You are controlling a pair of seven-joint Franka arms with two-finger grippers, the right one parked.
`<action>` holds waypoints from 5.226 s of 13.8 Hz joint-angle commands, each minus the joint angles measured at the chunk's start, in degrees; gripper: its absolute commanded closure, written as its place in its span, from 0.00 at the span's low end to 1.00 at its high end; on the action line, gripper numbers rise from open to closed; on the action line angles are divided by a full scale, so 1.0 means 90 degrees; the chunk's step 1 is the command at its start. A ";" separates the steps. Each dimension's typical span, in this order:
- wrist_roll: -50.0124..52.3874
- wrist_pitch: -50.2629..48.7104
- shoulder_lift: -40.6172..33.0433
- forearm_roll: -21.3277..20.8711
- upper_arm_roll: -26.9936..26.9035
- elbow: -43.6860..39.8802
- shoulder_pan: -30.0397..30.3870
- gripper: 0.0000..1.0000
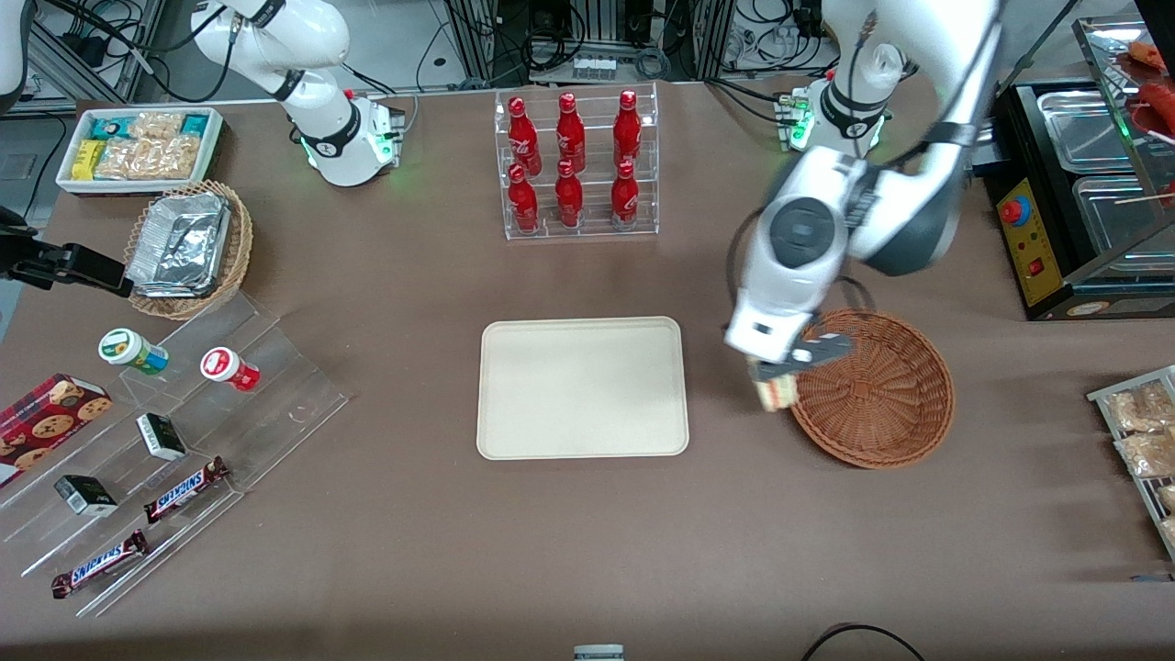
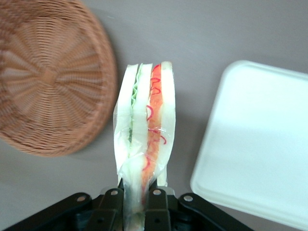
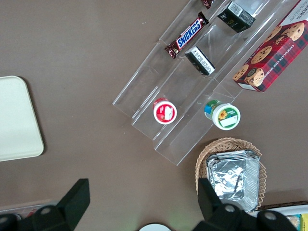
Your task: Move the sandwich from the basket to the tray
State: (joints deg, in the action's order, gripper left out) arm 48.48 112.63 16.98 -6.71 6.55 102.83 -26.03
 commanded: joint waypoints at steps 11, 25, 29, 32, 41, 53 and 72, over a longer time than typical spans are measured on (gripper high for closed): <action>-0.0035 0.0962 0.2097 0.0218 0.0688 -0.1600 -0.0848 1.00; -0.0162 0.1392 0.2840 -0.0016 0.0649 -0.2178 -0.0809 1.00; -0.0132 0.1392 0.2879 0.0013 0.0649 -0.2187 -0.0800 0.62; -0.0055 0.1401 0.2928 0.0004 0.0649 -0.2236 -0.0809 0.00; 0.0170 0.1333 0.2762 0.0052 0.0659 -0.2392 -0.0780 0.00; -0.0444 -0.0210 0.1717 0.0101 0.0669 -0.2305 0.0800 0.00; -0.3958 -0.2708 -0.0498 0.0862 0.0152 -0.1651 0.3097 0.00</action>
State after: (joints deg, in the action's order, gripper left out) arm 16.71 90.17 18.46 -0.90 9.24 83.33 1.49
